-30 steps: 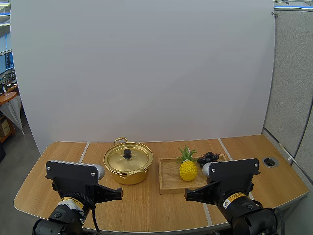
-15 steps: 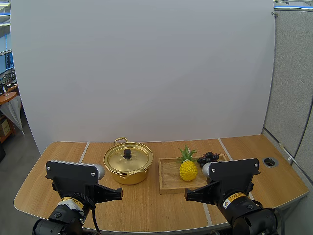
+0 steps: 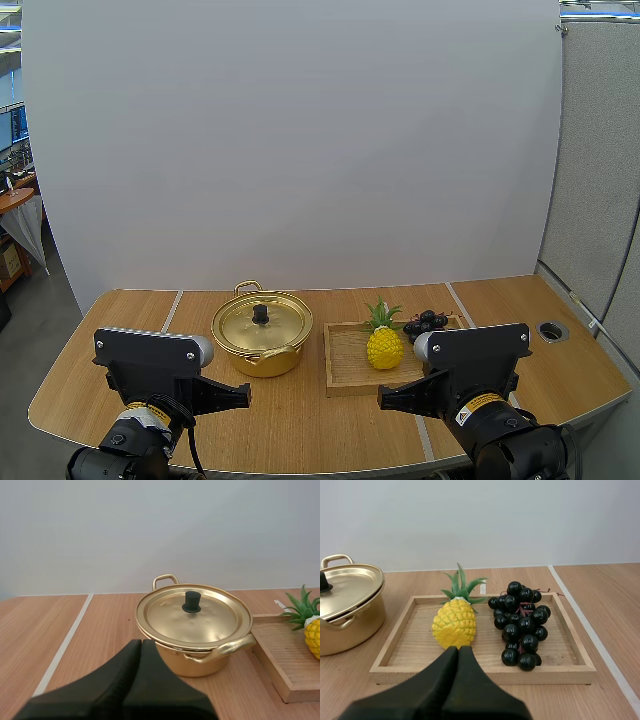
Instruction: Open the pot, put the pineapple inside, and close it
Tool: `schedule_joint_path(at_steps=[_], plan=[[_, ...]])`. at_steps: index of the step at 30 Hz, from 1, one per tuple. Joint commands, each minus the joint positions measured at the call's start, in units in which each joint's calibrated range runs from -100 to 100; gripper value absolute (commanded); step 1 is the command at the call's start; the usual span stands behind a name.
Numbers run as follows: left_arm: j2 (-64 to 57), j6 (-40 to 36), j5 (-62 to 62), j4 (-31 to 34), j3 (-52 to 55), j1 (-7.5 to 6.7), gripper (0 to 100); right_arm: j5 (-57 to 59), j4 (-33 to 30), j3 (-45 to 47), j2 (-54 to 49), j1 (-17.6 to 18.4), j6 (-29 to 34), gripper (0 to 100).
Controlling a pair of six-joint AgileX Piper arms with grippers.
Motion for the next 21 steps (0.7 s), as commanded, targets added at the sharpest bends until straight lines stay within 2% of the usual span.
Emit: schedule_joint_path(at_steps=[1, 21], plan=[[-0.2, -0.5, -1.5, 0.2, 0.1, 0.08, 0, -0.3, 0.1, 0.0, -0.3, -0.2, -0.4, 0], [-0.2, -0.5, -1.4, 0.2, -1.9, 0.08, 0, -0.3, 0.1, 0.0, -0.3, -0.2, -0.4, 0]])
